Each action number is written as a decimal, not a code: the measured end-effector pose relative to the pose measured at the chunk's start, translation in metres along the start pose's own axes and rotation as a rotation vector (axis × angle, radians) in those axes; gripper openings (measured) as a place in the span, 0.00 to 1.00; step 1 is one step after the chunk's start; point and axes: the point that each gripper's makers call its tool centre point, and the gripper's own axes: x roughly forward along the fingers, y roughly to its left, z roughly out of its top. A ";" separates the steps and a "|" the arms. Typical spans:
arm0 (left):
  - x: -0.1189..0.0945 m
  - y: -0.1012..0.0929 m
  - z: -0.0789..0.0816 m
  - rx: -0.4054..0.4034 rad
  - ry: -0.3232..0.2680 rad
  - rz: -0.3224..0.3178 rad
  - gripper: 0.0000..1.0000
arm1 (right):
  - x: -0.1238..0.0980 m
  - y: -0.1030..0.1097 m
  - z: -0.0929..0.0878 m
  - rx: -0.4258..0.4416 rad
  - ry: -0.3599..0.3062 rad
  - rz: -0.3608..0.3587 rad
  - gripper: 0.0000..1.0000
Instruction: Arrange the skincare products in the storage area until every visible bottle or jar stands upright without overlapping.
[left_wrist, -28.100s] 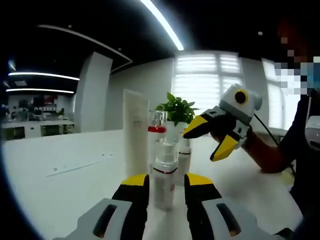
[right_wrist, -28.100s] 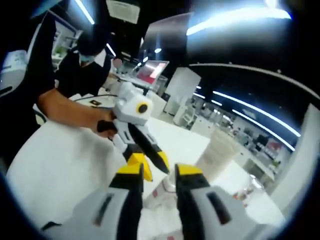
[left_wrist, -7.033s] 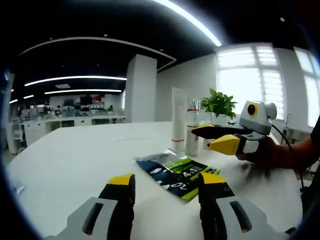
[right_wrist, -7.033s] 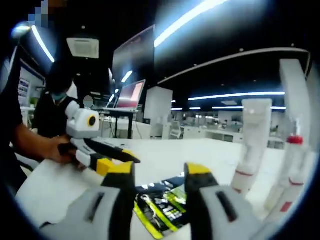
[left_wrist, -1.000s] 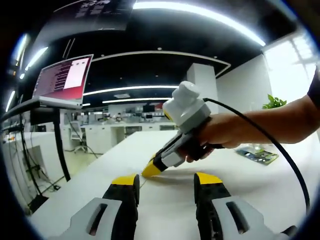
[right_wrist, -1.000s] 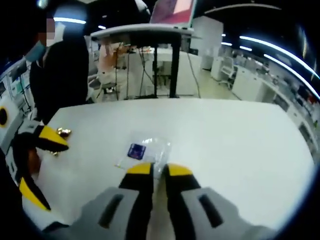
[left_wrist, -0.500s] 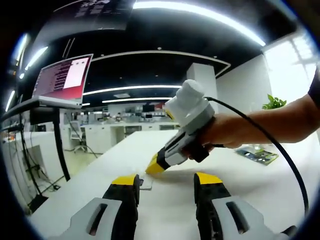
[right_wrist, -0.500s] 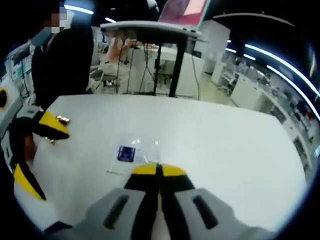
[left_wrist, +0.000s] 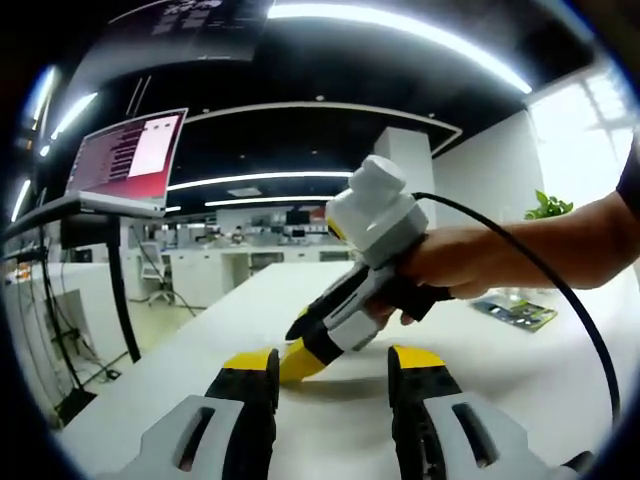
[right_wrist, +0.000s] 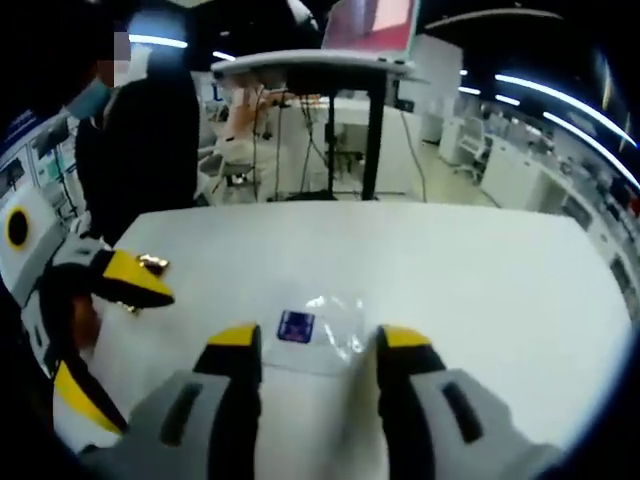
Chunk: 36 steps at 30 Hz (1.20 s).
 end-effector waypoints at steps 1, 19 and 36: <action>0.000 0.000 0.000 0.000 -0.001 0.000 0.44 | 0.000 0.000 0.001 0.007 -0.005 -0.001 0.44; 0.000 0.001 0.001 -0.003 -0.003 -0.005 0.44 | -0.012 0.013 -0.002 -0.013 0.001 0.009 0.03; -0.003 0.007 0.007 -0.180 -0.054 -0.042 0.40 | -0.052 0.037 0.013 -0.146 -0.187 -0.011 0.02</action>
